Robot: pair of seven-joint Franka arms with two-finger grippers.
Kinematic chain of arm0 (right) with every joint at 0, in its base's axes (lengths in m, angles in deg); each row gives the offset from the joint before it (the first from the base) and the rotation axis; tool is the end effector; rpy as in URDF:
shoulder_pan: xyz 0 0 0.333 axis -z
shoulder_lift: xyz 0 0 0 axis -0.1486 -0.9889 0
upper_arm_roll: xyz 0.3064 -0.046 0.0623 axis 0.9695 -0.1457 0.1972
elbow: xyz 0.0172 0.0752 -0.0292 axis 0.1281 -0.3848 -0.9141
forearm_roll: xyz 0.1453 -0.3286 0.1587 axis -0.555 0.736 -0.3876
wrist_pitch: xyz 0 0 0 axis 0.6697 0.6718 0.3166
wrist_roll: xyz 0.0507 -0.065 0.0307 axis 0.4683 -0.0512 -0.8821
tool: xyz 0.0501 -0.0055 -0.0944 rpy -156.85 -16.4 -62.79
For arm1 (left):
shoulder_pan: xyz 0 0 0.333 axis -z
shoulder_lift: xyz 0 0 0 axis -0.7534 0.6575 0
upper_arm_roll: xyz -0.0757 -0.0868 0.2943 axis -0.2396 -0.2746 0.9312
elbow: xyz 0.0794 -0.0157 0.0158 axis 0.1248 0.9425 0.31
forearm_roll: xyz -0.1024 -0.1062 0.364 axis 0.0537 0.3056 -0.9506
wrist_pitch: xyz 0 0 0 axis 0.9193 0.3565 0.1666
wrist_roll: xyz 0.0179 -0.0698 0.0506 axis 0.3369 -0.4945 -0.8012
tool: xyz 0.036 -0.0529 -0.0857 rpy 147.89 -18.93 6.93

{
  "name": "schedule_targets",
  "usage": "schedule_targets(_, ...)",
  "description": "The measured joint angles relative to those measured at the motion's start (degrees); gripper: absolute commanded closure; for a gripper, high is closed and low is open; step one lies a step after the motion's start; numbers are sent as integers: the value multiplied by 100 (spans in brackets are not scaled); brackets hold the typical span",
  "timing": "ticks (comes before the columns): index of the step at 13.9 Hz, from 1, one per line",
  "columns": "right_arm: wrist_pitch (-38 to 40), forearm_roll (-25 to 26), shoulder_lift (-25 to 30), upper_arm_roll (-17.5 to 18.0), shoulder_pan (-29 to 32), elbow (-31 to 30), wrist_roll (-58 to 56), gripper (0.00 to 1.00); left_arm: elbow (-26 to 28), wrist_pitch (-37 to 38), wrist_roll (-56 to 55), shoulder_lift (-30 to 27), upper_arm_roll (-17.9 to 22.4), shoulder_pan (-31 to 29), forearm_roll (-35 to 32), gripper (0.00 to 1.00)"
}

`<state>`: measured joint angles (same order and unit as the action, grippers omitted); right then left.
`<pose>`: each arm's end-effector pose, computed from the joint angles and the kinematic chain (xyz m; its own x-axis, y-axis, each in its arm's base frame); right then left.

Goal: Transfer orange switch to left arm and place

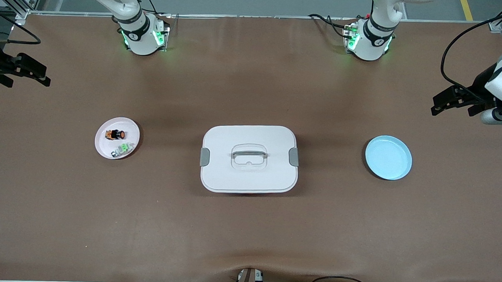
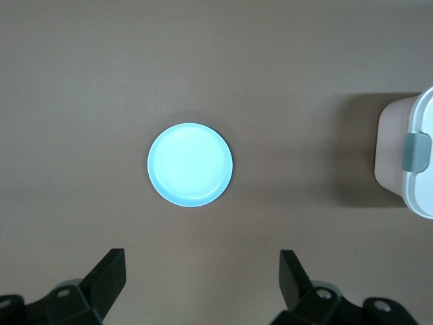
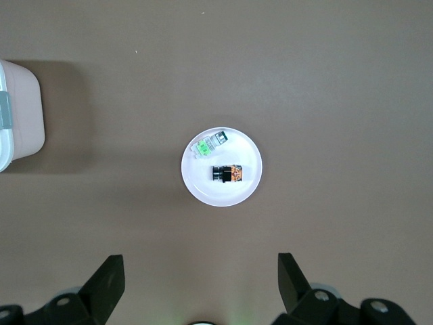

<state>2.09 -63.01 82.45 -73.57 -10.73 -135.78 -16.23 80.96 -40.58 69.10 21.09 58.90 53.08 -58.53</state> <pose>0.5246 -0.0241 0.6374 0.9977 0.0484 -0.0473 0.0475 -0.9987 -0.0193 0.5539 -0.0371 0.6148 0.9999 0.0120 -0.0003 0.0120 -0.9997 0.0230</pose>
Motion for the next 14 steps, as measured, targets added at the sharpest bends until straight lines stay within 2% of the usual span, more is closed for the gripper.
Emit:
schedule_targets(4,24,10,-40,-6,0,-17,1,0,0,0,0,0,0,0,0,0)
schedule_targets(14,-101,48,-954,-72,102,37,-4,0,0,0,1,2,2,-1,0,0)
